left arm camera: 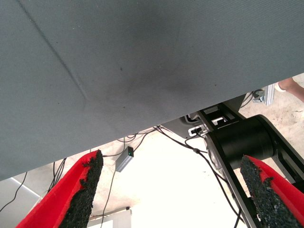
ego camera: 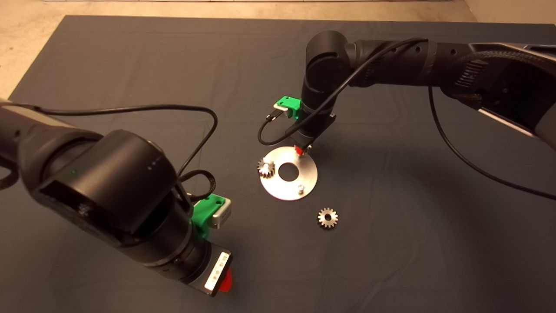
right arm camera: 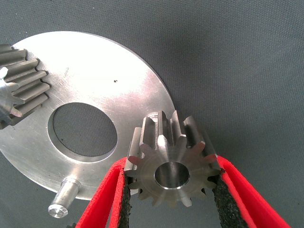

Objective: Install three planetary gears onto the carrier pins

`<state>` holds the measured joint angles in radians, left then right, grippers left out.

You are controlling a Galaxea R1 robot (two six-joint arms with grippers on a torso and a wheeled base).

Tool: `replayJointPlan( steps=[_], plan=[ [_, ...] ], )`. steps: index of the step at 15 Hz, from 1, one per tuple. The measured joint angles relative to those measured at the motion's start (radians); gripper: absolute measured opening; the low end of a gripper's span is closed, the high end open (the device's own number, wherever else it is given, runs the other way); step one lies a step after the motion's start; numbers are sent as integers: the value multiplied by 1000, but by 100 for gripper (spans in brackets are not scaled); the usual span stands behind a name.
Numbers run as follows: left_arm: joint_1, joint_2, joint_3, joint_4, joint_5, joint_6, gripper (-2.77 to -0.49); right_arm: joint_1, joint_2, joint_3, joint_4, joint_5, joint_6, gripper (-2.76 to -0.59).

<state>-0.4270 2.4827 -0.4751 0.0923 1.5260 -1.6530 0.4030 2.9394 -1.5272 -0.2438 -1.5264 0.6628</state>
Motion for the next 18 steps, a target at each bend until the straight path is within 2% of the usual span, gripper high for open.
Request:
replayJointPlan(
  steps=[10,18],
  plan=[
    [0,0,0,0,0,0,-122,0,3,0,2,-1,4,-231],
    [0,0,0,0,0,0,-122,-1,13,0,4,-12,7,-231]
  ],
)
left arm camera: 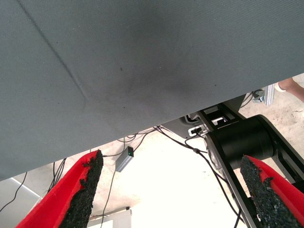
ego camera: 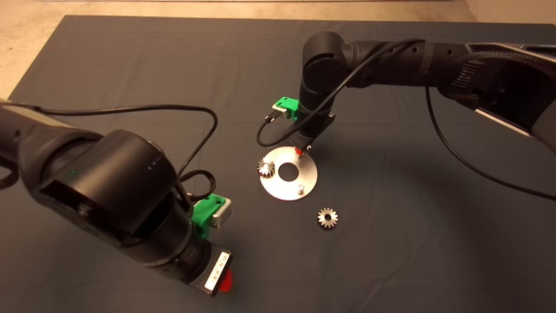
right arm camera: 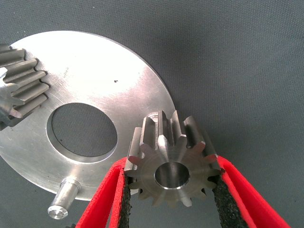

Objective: Install three planetary gears onto the carrier pins

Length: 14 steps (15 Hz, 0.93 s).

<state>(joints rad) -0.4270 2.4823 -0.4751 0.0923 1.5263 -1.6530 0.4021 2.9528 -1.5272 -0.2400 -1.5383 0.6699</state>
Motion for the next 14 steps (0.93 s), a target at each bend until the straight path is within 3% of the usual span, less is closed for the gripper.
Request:
replayJointPlan(
  steps=[14],
  plan=[
    [0,0,0,0,0,0,-122,-3,9,4,3,6,0,-231]
  ],
)
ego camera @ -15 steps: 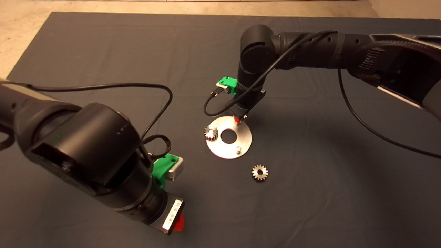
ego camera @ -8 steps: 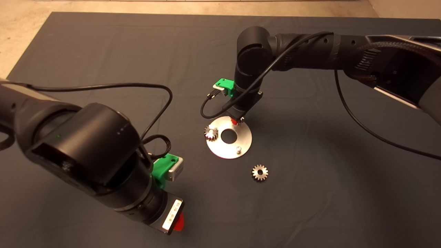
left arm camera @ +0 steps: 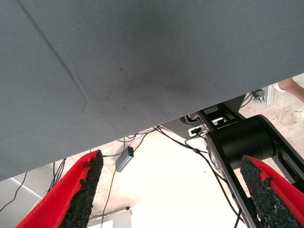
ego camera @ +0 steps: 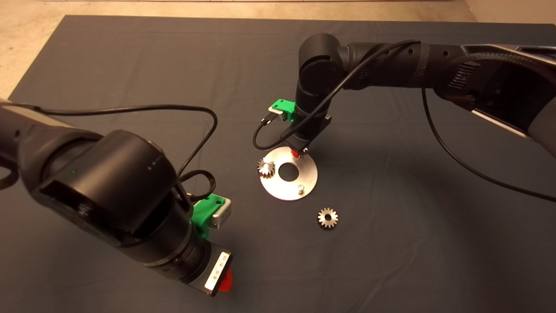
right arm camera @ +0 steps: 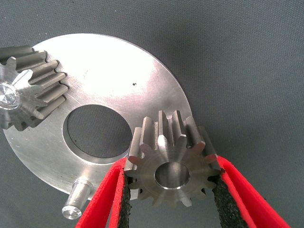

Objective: Install three planetary gears onto the carrier pins

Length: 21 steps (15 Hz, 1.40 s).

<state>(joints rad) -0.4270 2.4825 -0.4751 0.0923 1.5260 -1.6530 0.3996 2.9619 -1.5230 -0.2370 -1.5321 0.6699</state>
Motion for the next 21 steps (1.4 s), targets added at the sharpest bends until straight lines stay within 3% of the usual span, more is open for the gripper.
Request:
replayJointPlan(
  steps=[11,21],
  plan=[
    [0,0,0,0,0,0,-122,1,0,1,-3,1,0,-231],
    [0,0,0,0,0,0,-122,22,0,1,-4,2,0,-231]
  ],
)
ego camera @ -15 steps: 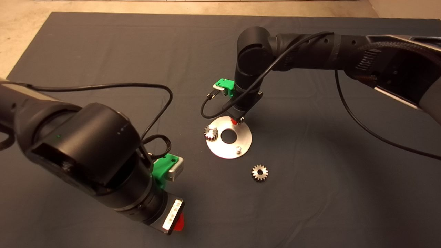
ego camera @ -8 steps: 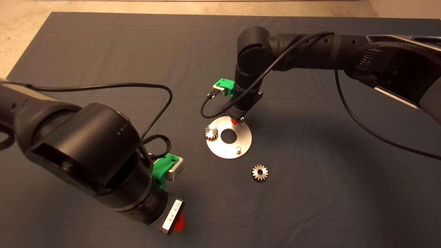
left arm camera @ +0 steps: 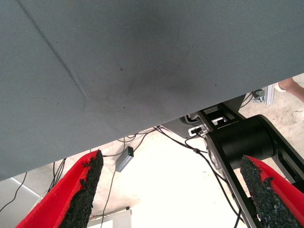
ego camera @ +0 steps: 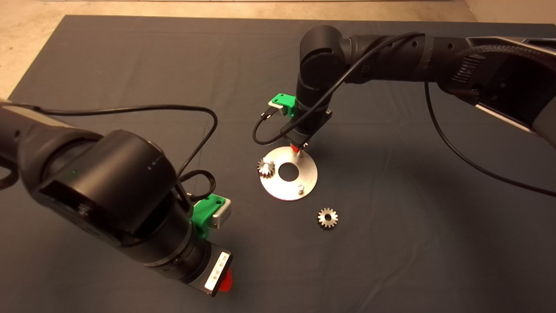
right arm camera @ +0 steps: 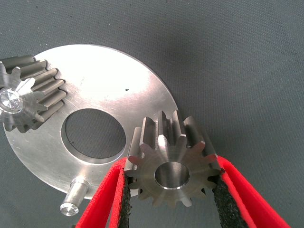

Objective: Install three planetary gears onto the carrier pins

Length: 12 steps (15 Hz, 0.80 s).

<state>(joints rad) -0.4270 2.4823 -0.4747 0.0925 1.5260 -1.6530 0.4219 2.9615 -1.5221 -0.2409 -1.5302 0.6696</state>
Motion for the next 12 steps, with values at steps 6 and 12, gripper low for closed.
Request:
replayJointPlan(
  steps=[6,12],
  plan=[
    [0,0,0,0,0,0,-122,-16,0,1,0,0,0,-232],
    [0,0,1,0,0,0,-122,-22,-15,10,0,3,0,-231]
  ],
)
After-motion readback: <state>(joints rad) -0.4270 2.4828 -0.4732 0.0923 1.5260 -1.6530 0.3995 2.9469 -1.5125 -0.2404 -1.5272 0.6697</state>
